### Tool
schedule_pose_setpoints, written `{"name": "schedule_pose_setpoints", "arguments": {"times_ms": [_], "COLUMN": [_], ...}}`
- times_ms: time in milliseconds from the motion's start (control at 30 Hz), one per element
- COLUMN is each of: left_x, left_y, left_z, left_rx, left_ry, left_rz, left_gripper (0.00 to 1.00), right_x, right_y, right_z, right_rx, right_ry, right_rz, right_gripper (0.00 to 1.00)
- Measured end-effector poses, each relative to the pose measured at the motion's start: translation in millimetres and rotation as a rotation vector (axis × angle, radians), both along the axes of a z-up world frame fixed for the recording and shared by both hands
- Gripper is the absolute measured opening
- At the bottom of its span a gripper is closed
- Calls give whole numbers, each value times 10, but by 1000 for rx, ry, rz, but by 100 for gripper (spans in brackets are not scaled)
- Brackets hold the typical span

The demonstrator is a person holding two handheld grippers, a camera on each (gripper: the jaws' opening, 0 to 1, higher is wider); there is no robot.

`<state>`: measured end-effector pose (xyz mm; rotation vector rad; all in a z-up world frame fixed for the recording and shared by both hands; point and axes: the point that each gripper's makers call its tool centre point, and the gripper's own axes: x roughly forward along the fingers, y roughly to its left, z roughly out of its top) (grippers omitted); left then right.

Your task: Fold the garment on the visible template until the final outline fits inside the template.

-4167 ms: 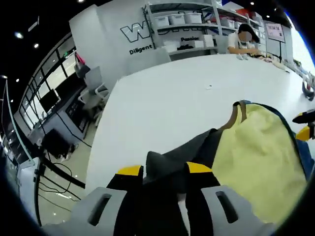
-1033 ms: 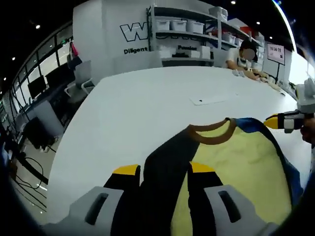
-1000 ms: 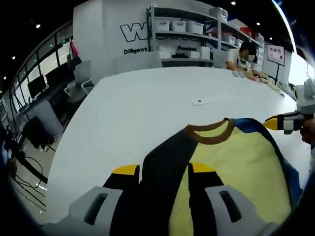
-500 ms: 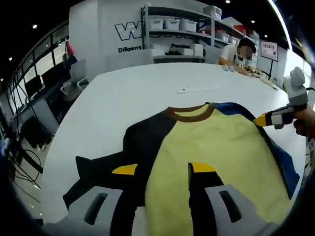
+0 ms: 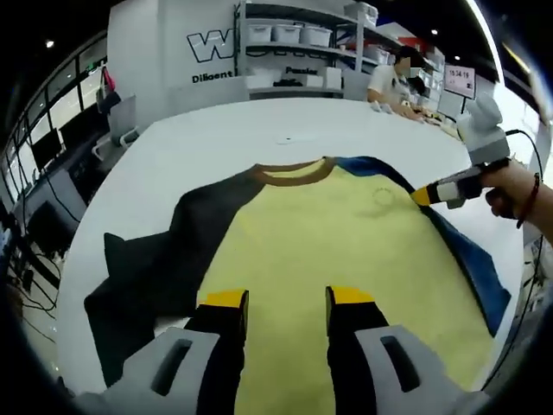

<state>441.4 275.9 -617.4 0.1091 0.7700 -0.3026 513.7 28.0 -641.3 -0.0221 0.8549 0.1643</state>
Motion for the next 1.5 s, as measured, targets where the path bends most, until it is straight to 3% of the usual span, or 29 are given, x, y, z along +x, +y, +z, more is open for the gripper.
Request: {"name": "schedule_pose_setpoints", "arguments": {"times_ms": [133,200,300,367,400,533,667,733,1000,1233,1500], "left_x": [-168,-237,-342,-450,-479,-650,-770,-756,-753,-752,-745], "left_y": [91,188,179,120,120,117,37,39,71,67,65], "left_z": [-39,-8,50,26,10,-144,-242,-216,-218,-219,-222], "left_rx": [79,158,148,97,104,109,98,103,92,87,85], "left_ry": [36,40,29,59,62,125,168,143,146,145,142], "left_rz": [-9,-11,-2,5,-3,-8,-46,-51,-37,-39,-46], "left_gripper": [38,39,39,38,38,37,43,44,47,47,47], "right_x": [7,12,13,16,16,16,29,49,85,192,318], "right_y": [-14,-21,-29,-30,-32,-45,-162,-246,-415,-630,-726], "right_z": [-7,-7,-4,-3,-2,5,14,27,40,113,93], "right_rx": [-27,-34,-34,-30,-27,-39,-93,-110,-159,-294,-374], "right_ry": [3,8,11,13,13,12,17,20,20,5,-38], "right_rz": [22,25,27,28,26,42,55,47,50,128,189], "right_gripper": [0,0,0,0,0,0,0,0,0,0,0]}}
